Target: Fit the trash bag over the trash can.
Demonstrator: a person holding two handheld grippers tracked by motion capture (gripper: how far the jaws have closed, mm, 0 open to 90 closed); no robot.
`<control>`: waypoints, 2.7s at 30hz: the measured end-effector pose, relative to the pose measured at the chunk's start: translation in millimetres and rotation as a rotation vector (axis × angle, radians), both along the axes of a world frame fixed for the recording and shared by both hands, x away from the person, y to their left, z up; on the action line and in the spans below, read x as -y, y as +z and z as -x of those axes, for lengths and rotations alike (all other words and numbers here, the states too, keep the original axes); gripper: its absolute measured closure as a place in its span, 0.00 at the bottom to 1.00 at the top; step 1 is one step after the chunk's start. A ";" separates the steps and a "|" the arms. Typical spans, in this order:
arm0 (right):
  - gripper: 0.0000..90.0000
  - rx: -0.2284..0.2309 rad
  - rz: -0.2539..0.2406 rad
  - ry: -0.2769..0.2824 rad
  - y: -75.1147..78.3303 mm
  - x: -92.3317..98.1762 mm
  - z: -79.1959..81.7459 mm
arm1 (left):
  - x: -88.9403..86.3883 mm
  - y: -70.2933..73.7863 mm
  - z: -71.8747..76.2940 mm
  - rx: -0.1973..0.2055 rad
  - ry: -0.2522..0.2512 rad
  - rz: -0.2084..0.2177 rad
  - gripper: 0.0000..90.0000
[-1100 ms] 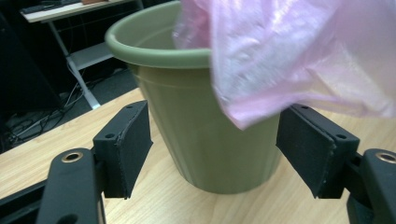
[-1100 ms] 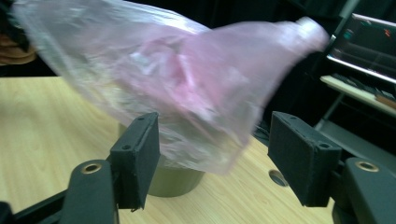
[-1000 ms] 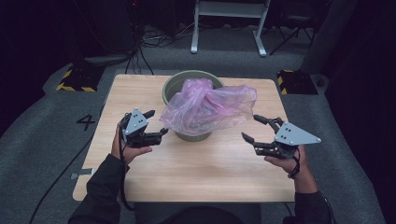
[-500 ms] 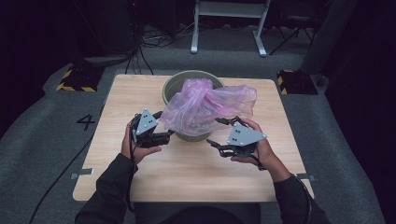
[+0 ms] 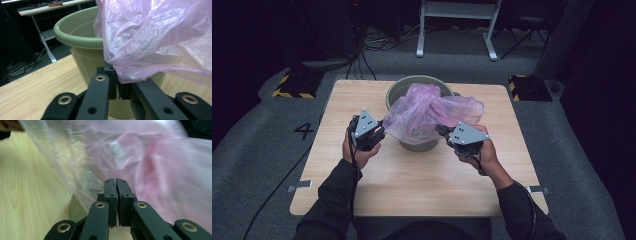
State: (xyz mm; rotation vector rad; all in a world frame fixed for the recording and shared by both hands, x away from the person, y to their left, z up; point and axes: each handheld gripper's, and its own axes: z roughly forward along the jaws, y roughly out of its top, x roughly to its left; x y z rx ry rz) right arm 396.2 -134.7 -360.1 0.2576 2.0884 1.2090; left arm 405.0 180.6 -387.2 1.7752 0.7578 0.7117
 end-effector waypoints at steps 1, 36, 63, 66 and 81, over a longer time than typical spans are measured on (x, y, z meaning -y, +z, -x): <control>1.00 0.003 -0.016 -0.009 3.6 1.9 0.2 | -1.1 0.2 0.2 -0.003 -0.001 -0.003 0.99; 0.71 0.176 0.057 -0.024 -10.7 -36.3 17.3 | 3.8 2.4 17.1 0.010 -0.126 -0.042 1.00; 0.99 0.154 -0.104 -0.290 74.9 21.4 -25.5 | -8.7 -2.8 8.0 -0.078 -0.118 -0.141 1.00; 0.99 0.115 -0.098 -0.293 70.9 25.3 -32.4 | -8.5 -1.7 10.7 -0.080 -0.129 -0.161 1.00; 1.00 0.087 -0.063 -0.256 70.6 7.0 -33.8 | -11.7 14.9 50.9 0.046 -0.165 -0.062 0.26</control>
